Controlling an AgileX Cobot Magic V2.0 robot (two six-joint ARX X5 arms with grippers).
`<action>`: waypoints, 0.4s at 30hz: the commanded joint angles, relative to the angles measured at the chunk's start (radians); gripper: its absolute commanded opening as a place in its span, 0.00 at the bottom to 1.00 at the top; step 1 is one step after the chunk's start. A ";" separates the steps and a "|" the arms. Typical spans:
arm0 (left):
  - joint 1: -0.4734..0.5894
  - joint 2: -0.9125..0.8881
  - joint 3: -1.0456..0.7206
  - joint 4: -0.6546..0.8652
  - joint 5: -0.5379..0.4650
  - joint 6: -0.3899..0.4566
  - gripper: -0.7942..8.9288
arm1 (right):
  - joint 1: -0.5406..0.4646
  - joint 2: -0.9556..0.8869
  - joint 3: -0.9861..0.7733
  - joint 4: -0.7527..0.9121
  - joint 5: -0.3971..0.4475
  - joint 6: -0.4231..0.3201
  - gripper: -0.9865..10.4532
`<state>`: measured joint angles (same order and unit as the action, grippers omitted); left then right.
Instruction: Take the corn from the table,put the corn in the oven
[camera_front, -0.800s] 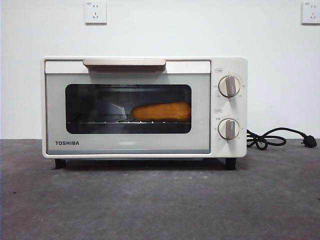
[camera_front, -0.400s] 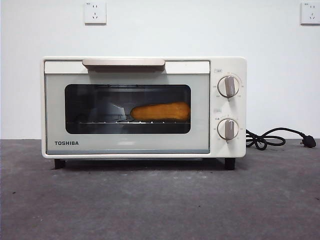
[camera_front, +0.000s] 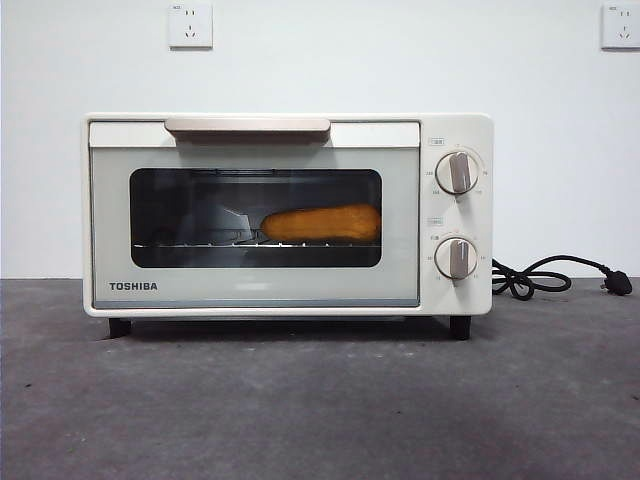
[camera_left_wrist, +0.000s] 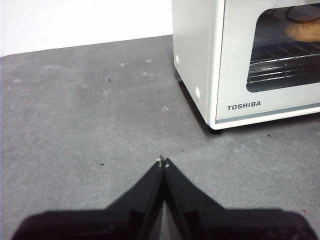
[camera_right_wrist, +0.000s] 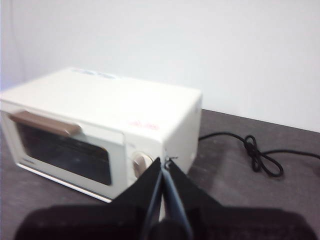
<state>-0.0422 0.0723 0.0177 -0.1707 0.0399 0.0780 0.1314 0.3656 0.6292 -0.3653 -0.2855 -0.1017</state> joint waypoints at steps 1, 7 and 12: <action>0.003 0.000 -0.008 0.005 0.001 -0.007 0.08 | -0.046 -0.067 -0.156 0.095 -0.030 -0.006 0.09; 0.003 0.000 -0.008 0.005 0.001 -0.007 0.08 | -0.130 -0.192 -0.369 0.216 -0.029 0.006 0.09; 0.003 0.000 -0.008 0.005 0.001 -0.007 0.08 | -0.172 -0.278 -0.473 0.236 -0.029 0.023 0.09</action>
<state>-0.0422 0.0727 0.0174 -0.1707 0.0399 0.0780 -0.0364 0.1028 0.1757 -0.1379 -0.3130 -0.0933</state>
